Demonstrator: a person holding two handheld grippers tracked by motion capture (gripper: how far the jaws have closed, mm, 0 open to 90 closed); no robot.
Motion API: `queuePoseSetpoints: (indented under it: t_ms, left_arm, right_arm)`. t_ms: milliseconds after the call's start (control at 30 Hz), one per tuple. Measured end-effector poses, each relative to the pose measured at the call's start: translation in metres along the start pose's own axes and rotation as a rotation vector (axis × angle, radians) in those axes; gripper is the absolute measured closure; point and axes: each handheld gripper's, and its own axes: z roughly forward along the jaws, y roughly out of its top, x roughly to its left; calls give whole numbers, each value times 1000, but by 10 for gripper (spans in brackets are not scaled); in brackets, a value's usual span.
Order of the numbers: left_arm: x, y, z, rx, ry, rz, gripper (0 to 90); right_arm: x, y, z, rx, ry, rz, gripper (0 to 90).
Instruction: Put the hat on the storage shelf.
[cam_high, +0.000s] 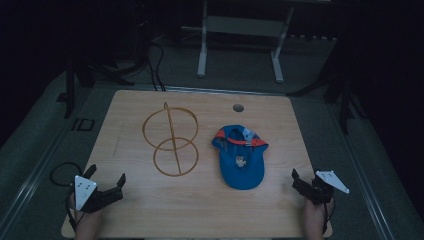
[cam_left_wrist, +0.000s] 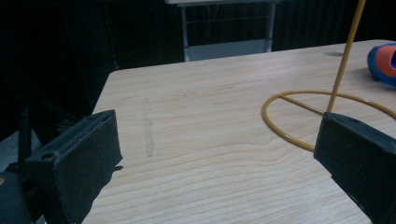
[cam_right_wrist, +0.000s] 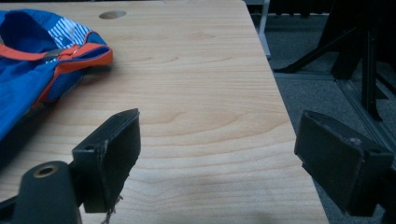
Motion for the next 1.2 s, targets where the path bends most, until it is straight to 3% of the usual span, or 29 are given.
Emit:
queuePoseSetpoints:
  t_ms: [167,700,1033,1067,1200]
  left_arm:
    - [0,0,0,2,1,-2,10]
    - [-1,0,0,-3,-22,-24,10]
    - [-3,1,1,-9,-66,-43,10]
    - [-4,0,2,-6,-71,-44,10]
    - [-6,1,3,-2,-86,-43,10]
  right_arm:
    - [1,1,2,15,9,-26,142]
    - [1,22,7,72,80,-40,143]
    - [5,48,13,97,139,-27,143]
    - [8,60,15,98,175,-30,142]
    - [13,72,18,94,201,-48,140]
